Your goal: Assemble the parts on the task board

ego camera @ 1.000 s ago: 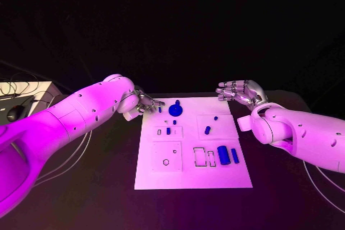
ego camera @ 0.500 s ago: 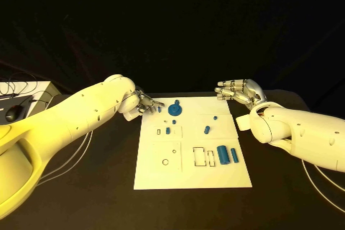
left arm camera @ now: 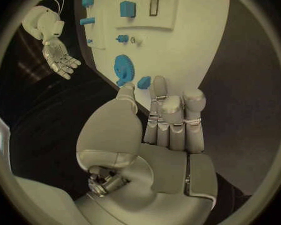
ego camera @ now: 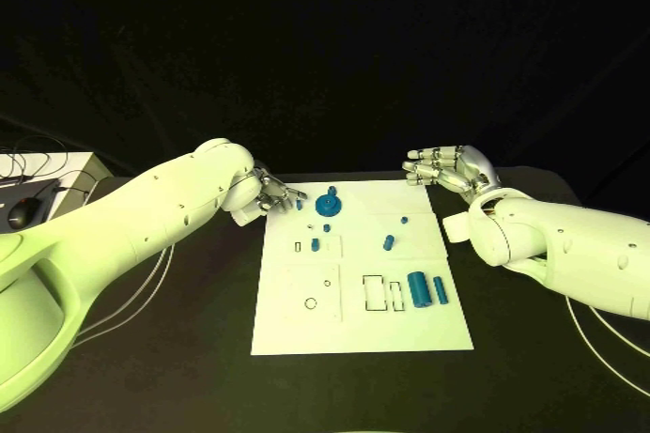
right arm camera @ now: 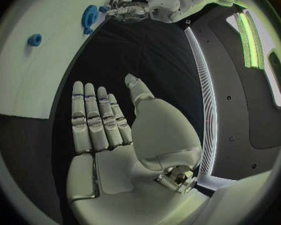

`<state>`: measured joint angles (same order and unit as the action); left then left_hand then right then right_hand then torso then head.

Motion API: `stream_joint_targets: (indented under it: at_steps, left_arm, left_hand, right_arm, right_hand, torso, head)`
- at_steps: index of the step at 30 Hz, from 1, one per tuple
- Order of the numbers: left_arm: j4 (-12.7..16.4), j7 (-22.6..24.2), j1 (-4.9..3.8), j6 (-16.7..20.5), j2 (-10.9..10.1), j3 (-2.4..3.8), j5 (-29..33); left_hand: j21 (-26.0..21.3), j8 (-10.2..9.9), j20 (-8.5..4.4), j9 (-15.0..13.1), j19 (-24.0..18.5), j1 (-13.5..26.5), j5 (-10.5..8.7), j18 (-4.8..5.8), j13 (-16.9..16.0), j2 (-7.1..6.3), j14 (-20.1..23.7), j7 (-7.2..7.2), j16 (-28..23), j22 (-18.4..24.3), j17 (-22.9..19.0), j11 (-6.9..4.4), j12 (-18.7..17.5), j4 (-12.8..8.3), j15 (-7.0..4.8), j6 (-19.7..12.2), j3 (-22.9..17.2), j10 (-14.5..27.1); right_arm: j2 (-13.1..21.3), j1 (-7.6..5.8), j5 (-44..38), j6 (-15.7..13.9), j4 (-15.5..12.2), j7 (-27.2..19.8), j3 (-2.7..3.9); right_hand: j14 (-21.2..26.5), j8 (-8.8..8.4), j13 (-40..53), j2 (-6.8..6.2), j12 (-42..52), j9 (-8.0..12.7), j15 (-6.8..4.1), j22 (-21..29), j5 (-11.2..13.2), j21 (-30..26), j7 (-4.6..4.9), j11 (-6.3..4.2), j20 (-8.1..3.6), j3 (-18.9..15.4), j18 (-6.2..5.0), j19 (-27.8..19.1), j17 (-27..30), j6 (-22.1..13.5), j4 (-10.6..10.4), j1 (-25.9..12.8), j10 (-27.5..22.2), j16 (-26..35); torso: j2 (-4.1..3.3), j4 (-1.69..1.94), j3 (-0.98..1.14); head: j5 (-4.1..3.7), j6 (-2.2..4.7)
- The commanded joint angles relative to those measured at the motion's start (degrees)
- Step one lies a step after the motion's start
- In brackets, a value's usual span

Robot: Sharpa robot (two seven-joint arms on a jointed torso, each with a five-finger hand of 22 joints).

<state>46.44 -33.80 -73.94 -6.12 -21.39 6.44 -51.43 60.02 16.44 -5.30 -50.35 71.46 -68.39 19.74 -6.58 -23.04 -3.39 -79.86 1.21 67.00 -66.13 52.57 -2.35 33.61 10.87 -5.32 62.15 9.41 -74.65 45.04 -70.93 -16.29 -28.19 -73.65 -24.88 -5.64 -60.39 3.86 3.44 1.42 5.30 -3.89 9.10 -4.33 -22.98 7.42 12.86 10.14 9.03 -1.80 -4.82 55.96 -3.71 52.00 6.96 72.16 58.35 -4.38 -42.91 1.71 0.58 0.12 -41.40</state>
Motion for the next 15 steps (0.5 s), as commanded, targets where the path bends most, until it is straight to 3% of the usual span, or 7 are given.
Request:
stream_joint_targets:
  at_steps: [1, 7, 15]
  left_arm:
    - [0.04, 0.91, -0.18, -0.98, 0.23, -0.01, 0.46]
    - [-0.27, 1.1, -0.23, -1.14, 0.29, -0.04, 0.71]
    - [-0.49, 1.19, -0.24, -1.75, 0.42, -0.39, 1.33]
  left_hand:
    - [0.08, -0.23, 0.03, -0.06, 0.28, -0.21, 0.34, 0.69, -0.03, 0.42, -0.45, 0.04, 0.26, -0.1, 0.08, -0.04, 0.18, -0.39, 0.05, 0.41, 0.0, -0.34]
    - [-0.53, -0.64, 0.04, 0.16, -0.12, -0.88, 0.34, 0.74, 0.11, 1.41, -0.19, 0.14, -0.04, 0.15, -0.22, 0.04, -0.05, -1.74, 0.12, 0.36, 0.45, -0.13]
    - [-0.64, -1.03, 0.0, 0.4, -0.12, -1.41, 0.35, 0.78, 0.2, 2.63, -0.2, 0.11, -0.06, -0.03, -0.17, 0.01, -0.13, -3.18, 0.1, 0.54, 1.45, -0.13]
  right_arm:
    - [-0.07, -0.05, -0.06, 0.02, -0.08, -0.81, 0.04]
    - [-0.04, -0.07, -0.06, 0.0, -0.1, -0.81, 0.04]
    - [-0.03, -0.1, -0.06, 0.01, -0.17, -0.8, 0.04]
  right_hand:
    - [0.33, -0.17, -0.04, 0.01, 0.18, 0.05, -0.11, 0.09, -0.21, 0.14, 0.0, -0.1, -0.14, 0.3, 0.04, -0.19, 0.03, 0.12, 0.01, -0.06, -0.13, 0.32]
    - [0.33, -0.17, -0.04, 0.01, 0.18, 0.05, -0.11, 0.09, -0.21, 0.14, 0.0, -0.1, -0.14, 0.3, 0.04, -0.19, 0.03, 0.12, 0.01, -0.06, -0.13, 0.32]
    - [0.34, -0.17, -0.04, -0.01, 0.18, 0.05, -0.11, 0.08, -0.21, 0.13, 0.0, -0.12, -0.13, 0.38, 0.03, -0.17, 0.03, 0.16, 0.02, -0.06, -0.14, 0.33]
  torso:
    - [0.06, 0.03, -0.01]
    - [0.04, 0.01, 0.05]
    - [-0.06, 0.03, -0.03]
  head:
    - [-0.02, -0.07]
    - [-0.12, -0.07]
    - [-0.19, -0.19]
